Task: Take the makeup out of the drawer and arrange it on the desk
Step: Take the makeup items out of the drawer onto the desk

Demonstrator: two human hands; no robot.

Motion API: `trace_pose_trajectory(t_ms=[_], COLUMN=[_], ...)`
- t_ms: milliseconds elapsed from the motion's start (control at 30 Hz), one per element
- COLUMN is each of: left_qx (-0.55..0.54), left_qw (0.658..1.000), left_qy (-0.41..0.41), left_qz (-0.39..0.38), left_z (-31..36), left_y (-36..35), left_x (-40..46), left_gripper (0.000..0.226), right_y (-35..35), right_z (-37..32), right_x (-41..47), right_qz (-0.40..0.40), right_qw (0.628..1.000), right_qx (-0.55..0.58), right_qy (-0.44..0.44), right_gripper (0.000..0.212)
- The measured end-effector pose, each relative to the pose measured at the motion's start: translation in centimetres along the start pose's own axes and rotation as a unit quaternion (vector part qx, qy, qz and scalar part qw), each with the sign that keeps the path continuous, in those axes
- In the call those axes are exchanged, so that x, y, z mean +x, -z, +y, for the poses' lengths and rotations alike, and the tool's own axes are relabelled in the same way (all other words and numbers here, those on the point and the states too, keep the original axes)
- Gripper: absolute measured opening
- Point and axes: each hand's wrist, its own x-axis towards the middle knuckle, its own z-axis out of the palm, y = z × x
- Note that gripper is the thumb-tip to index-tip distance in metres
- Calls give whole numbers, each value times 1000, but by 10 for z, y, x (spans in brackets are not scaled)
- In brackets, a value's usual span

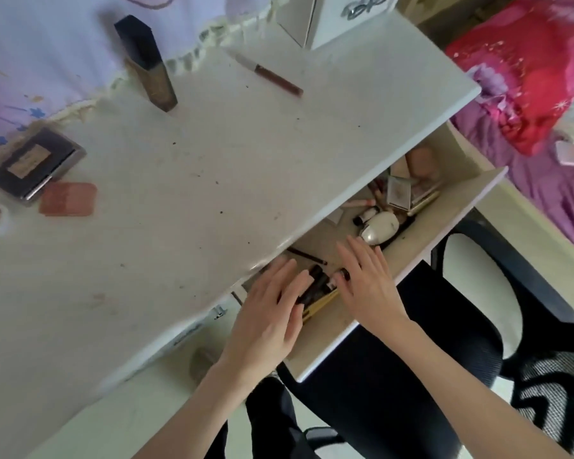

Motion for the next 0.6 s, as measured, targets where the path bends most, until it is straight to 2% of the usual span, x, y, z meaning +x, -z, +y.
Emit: trace_pose_trajectory(t_ms=[233, 367, 600], left_qx=[42, 55, 32], left_qw=[984, 977, 965], left_qy=[63, 105, 191], left_qz=[-160, -175, -178], left_z=[8, -1, -7], left_y=[-73, -101, -123], left_x=[26, 45, 53], left_gripper=[46, 49, 49], right_y=[-11, -16, -26], right_z=[79, 108, 128], right_x=[39, 74, 108], right_qz=[-63, -61, -131], right_qw=[994, 993, 986], right_qx=[-66, -67, -41], right_qy=[-55, -71, -95], right_gripper=[51, 46, 53])
